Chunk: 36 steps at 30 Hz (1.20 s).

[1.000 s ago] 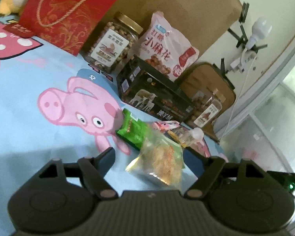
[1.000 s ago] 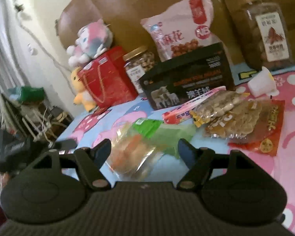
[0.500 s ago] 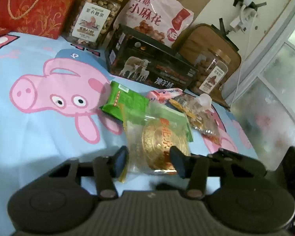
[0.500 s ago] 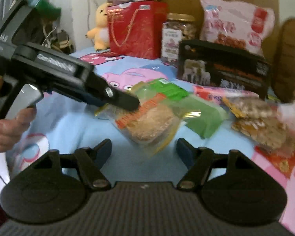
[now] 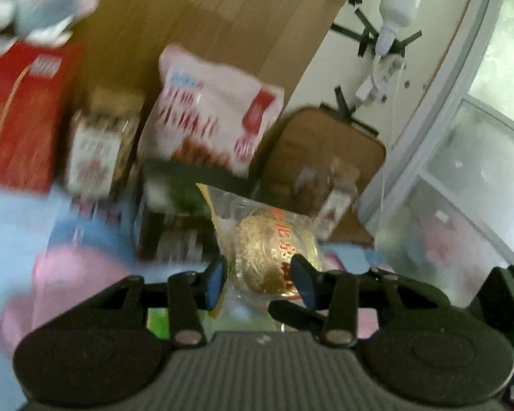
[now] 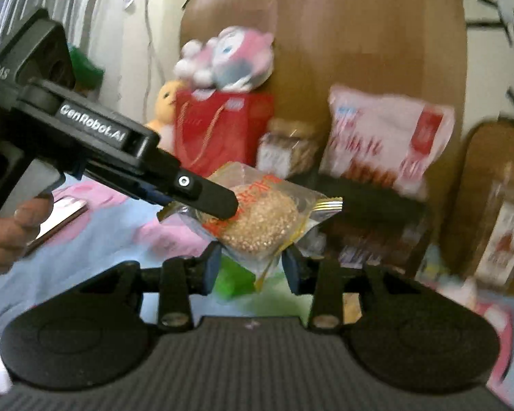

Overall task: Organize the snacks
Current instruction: 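Carry the wrapped cake into the dark tin box and open the left gripper, then reach the left gripper to the clear nut bag with yellow clip and grasp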

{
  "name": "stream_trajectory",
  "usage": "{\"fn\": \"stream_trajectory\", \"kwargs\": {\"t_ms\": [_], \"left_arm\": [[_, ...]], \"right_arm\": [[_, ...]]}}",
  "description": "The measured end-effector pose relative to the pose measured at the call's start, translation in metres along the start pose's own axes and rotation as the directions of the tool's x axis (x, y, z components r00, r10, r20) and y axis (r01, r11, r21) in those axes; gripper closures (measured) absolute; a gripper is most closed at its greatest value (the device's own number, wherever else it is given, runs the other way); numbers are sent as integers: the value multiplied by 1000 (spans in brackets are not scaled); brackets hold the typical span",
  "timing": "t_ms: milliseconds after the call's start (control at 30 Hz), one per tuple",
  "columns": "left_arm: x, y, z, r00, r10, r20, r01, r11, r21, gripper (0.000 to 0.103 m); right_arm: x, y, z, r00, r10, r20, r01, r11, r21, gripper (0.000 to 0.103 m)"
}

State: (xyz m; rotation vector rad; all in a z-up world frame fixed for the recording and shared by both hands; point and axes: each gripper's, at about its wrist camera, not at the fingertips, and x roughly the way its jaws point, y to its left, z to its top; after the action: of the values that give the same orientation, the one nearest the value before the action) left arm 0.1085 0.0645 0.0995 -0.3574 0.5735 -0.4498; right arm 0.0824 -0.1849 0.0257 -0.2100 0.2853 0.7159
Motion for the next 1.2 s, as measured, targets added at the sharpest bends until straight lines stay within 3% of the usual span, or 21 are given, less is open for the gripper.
{"fn": "stream_trajectory", "kwargs": {"t_ms": [100,267,433,567,633,800,867,933,1033,1133,1200], "left_arm": [[35,9,30,1000,27,9,-27,1000,-1,61],[96,43,64,996,84,-39,-86,995,-58,61],[135,69,68,978,179,-103,-186,981,-59,56],[141,65,63,974,205,-96,-207,978,-16,52],[136,58,62,976,203,-74,-204,979,-3,42],[85,33,55,981,179,72,-181,983,19,42],[64,29,43,987,127,97,-128,992,0,42],[51,25,28,993,82,85,-82,997,-11,42],[47,22,-4,999,46,23,-46,999,-25,42],[49,22,-30,998,44,-46,-46,998,-44,42],[50,24,-41,996,47,-79,-53,996,-73,42]], "right_arm": [[30,-35,22,1000,-22,3,22,999,33,61],[92,-78,41,997,-24,-79,31,995,89,61],[148,-108,41,976,55,-213,-9,977,211,58],[163,-116,34,963,85,-255,-9,958,287,49],[157,-123,33,964,86,-251,-3,949,314,48],[88,-144,33,988,87,-128,-34,930,367,49],[46,-157,30,996,49,-70,-18,921,390,49],[10,-170,20,999,-26,-31,36,912,408,49],[-26,-188,-6,985,-160,-62,171,881,441,49],[-31,-205,-37,968,-207,-145,252,826,503,49],[-23,-206,-49,958,-218,-185,283,818,501,48]]}}
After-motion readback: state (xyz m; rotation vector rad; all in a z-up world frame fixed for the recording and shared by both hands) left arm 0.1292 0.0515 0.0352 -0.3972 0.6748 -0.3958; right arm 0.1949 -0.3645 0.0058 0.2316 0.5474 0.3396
